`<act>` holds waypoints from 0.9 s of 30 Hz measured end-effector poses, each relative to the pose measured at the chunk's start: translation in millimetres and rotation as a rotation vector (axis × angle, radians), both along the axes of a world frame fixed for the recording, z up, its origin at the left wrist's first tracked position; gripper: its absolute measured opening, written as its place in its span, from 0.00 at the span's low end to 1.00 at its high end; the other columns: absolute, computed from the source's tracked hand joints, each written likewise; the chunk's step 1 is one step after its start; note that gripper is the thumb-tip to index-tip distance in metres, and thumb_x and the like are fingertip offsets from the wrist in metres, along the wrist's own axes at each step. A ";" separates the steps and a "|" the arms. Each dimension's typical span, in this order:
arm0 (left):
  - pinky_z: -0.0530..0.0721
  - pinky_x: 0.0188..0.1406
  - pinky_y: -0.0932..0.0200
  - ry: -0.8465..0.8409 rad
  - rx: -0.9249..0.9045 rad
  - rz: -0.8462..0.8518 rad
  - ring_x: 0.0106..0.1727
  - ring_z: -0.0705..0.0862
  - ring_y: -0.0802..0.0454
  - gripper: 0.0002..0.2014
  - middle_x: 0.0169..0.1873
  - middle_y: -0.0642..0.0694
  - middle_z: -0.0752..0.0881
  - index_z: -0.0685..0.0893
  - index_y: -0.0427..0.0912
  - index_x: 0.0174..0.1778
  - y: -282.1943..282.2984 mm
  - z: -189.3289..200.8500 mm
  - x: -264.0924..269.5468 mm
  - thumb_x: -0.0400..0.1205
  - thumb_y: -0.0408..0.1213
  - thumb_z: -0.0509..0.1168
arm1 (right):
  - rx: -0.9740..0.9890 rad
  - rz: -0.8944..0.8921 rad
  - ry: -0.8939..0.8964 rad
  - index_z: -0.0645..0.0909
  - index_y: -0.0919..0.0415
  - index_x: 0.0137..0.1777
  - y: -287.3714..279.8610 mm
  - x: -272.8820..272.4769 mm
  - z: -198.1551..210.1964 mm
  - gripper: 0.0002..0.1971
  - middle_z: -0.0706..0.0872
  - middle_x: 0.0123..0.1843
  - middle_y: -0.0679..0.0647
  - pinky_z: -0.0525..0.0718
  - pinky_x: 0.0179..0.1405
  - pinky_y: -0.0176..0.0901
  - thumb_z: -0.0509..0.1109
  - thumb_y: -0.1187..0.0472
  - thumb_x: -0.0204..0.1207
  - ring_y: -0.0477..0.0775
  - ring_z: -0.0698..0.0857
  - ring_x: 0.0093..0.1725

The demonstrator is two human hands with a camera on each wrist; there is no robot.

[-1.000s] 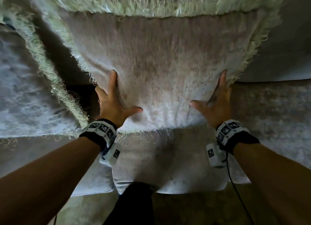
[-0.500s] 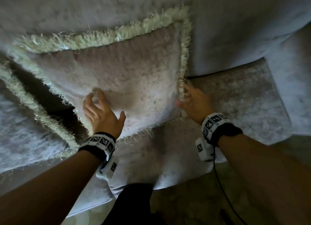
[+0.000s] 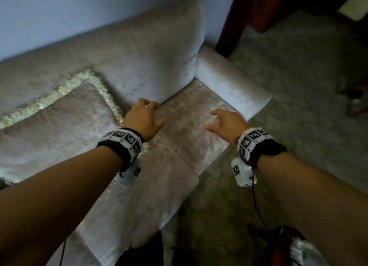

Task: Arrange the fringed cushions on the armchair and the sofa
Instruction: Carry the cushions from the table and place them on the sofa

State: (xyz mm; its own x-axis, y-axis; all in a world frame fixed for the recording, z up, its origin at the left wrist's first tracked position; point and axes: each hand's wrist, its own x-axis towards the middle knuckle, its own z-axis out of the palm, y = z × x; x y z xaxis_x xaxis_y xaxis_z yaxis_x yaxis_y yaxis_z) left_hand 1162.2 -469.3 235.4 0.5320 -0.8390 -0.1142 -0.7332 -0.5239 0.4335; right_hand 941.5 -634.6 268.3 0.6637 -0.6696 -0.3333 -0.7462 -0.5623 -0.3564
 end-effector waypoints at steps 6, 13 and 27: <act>0.80 0.66 0.41 -0.074 -0.032 -0.327 0.70 0.78 0.37 0.29 0.76 0.43 0.72 0.75 0.52 0.76 -83.4 70.0 -172.4 0.81 0.60 0.65 | -0.075 -0.278 -0.078 0.70 0.52 0.81 -3.3 -219.2 74.3 0.34 0.85 0.65 0.54 0.77 0.61 0.42 0.69 0.39 0.78 0.56 0.84 0.64; 0.80 0.65 0.45 -0.052 -0.123 -0.779 0.68 0.80 0.45 0.26 0.69 0.49 0.78 0.77 0.58 0.72 -162.6 132.0 -390.8 0.79 0.60 0.67 | -0.241 -0.714 -0.070 0.74 0.49 0.77 30.8 -470.2 130.8 0.32 0.89 0.56 0.52 0.82 0.64 0.56 0.69 0.35 0.75 0.57 0.86 0.59; 0.83 0.61 0.42 -0.140 -0.213 -1.561 0.64 0.82 0.44 0.27 0.66 0.49 0.78 0.78 0.58 0.70 -260.0 142.7 -680.2 0.77 0.65 0.65 | -0.239 -1.448 0.052 0.72 0.48 0.78 127.2 -673.9 125.2 0.35 0.90 0.58 0.47 0.81 0.67 0.53 0.67 0.31 0.75 0.55 0.85 0.63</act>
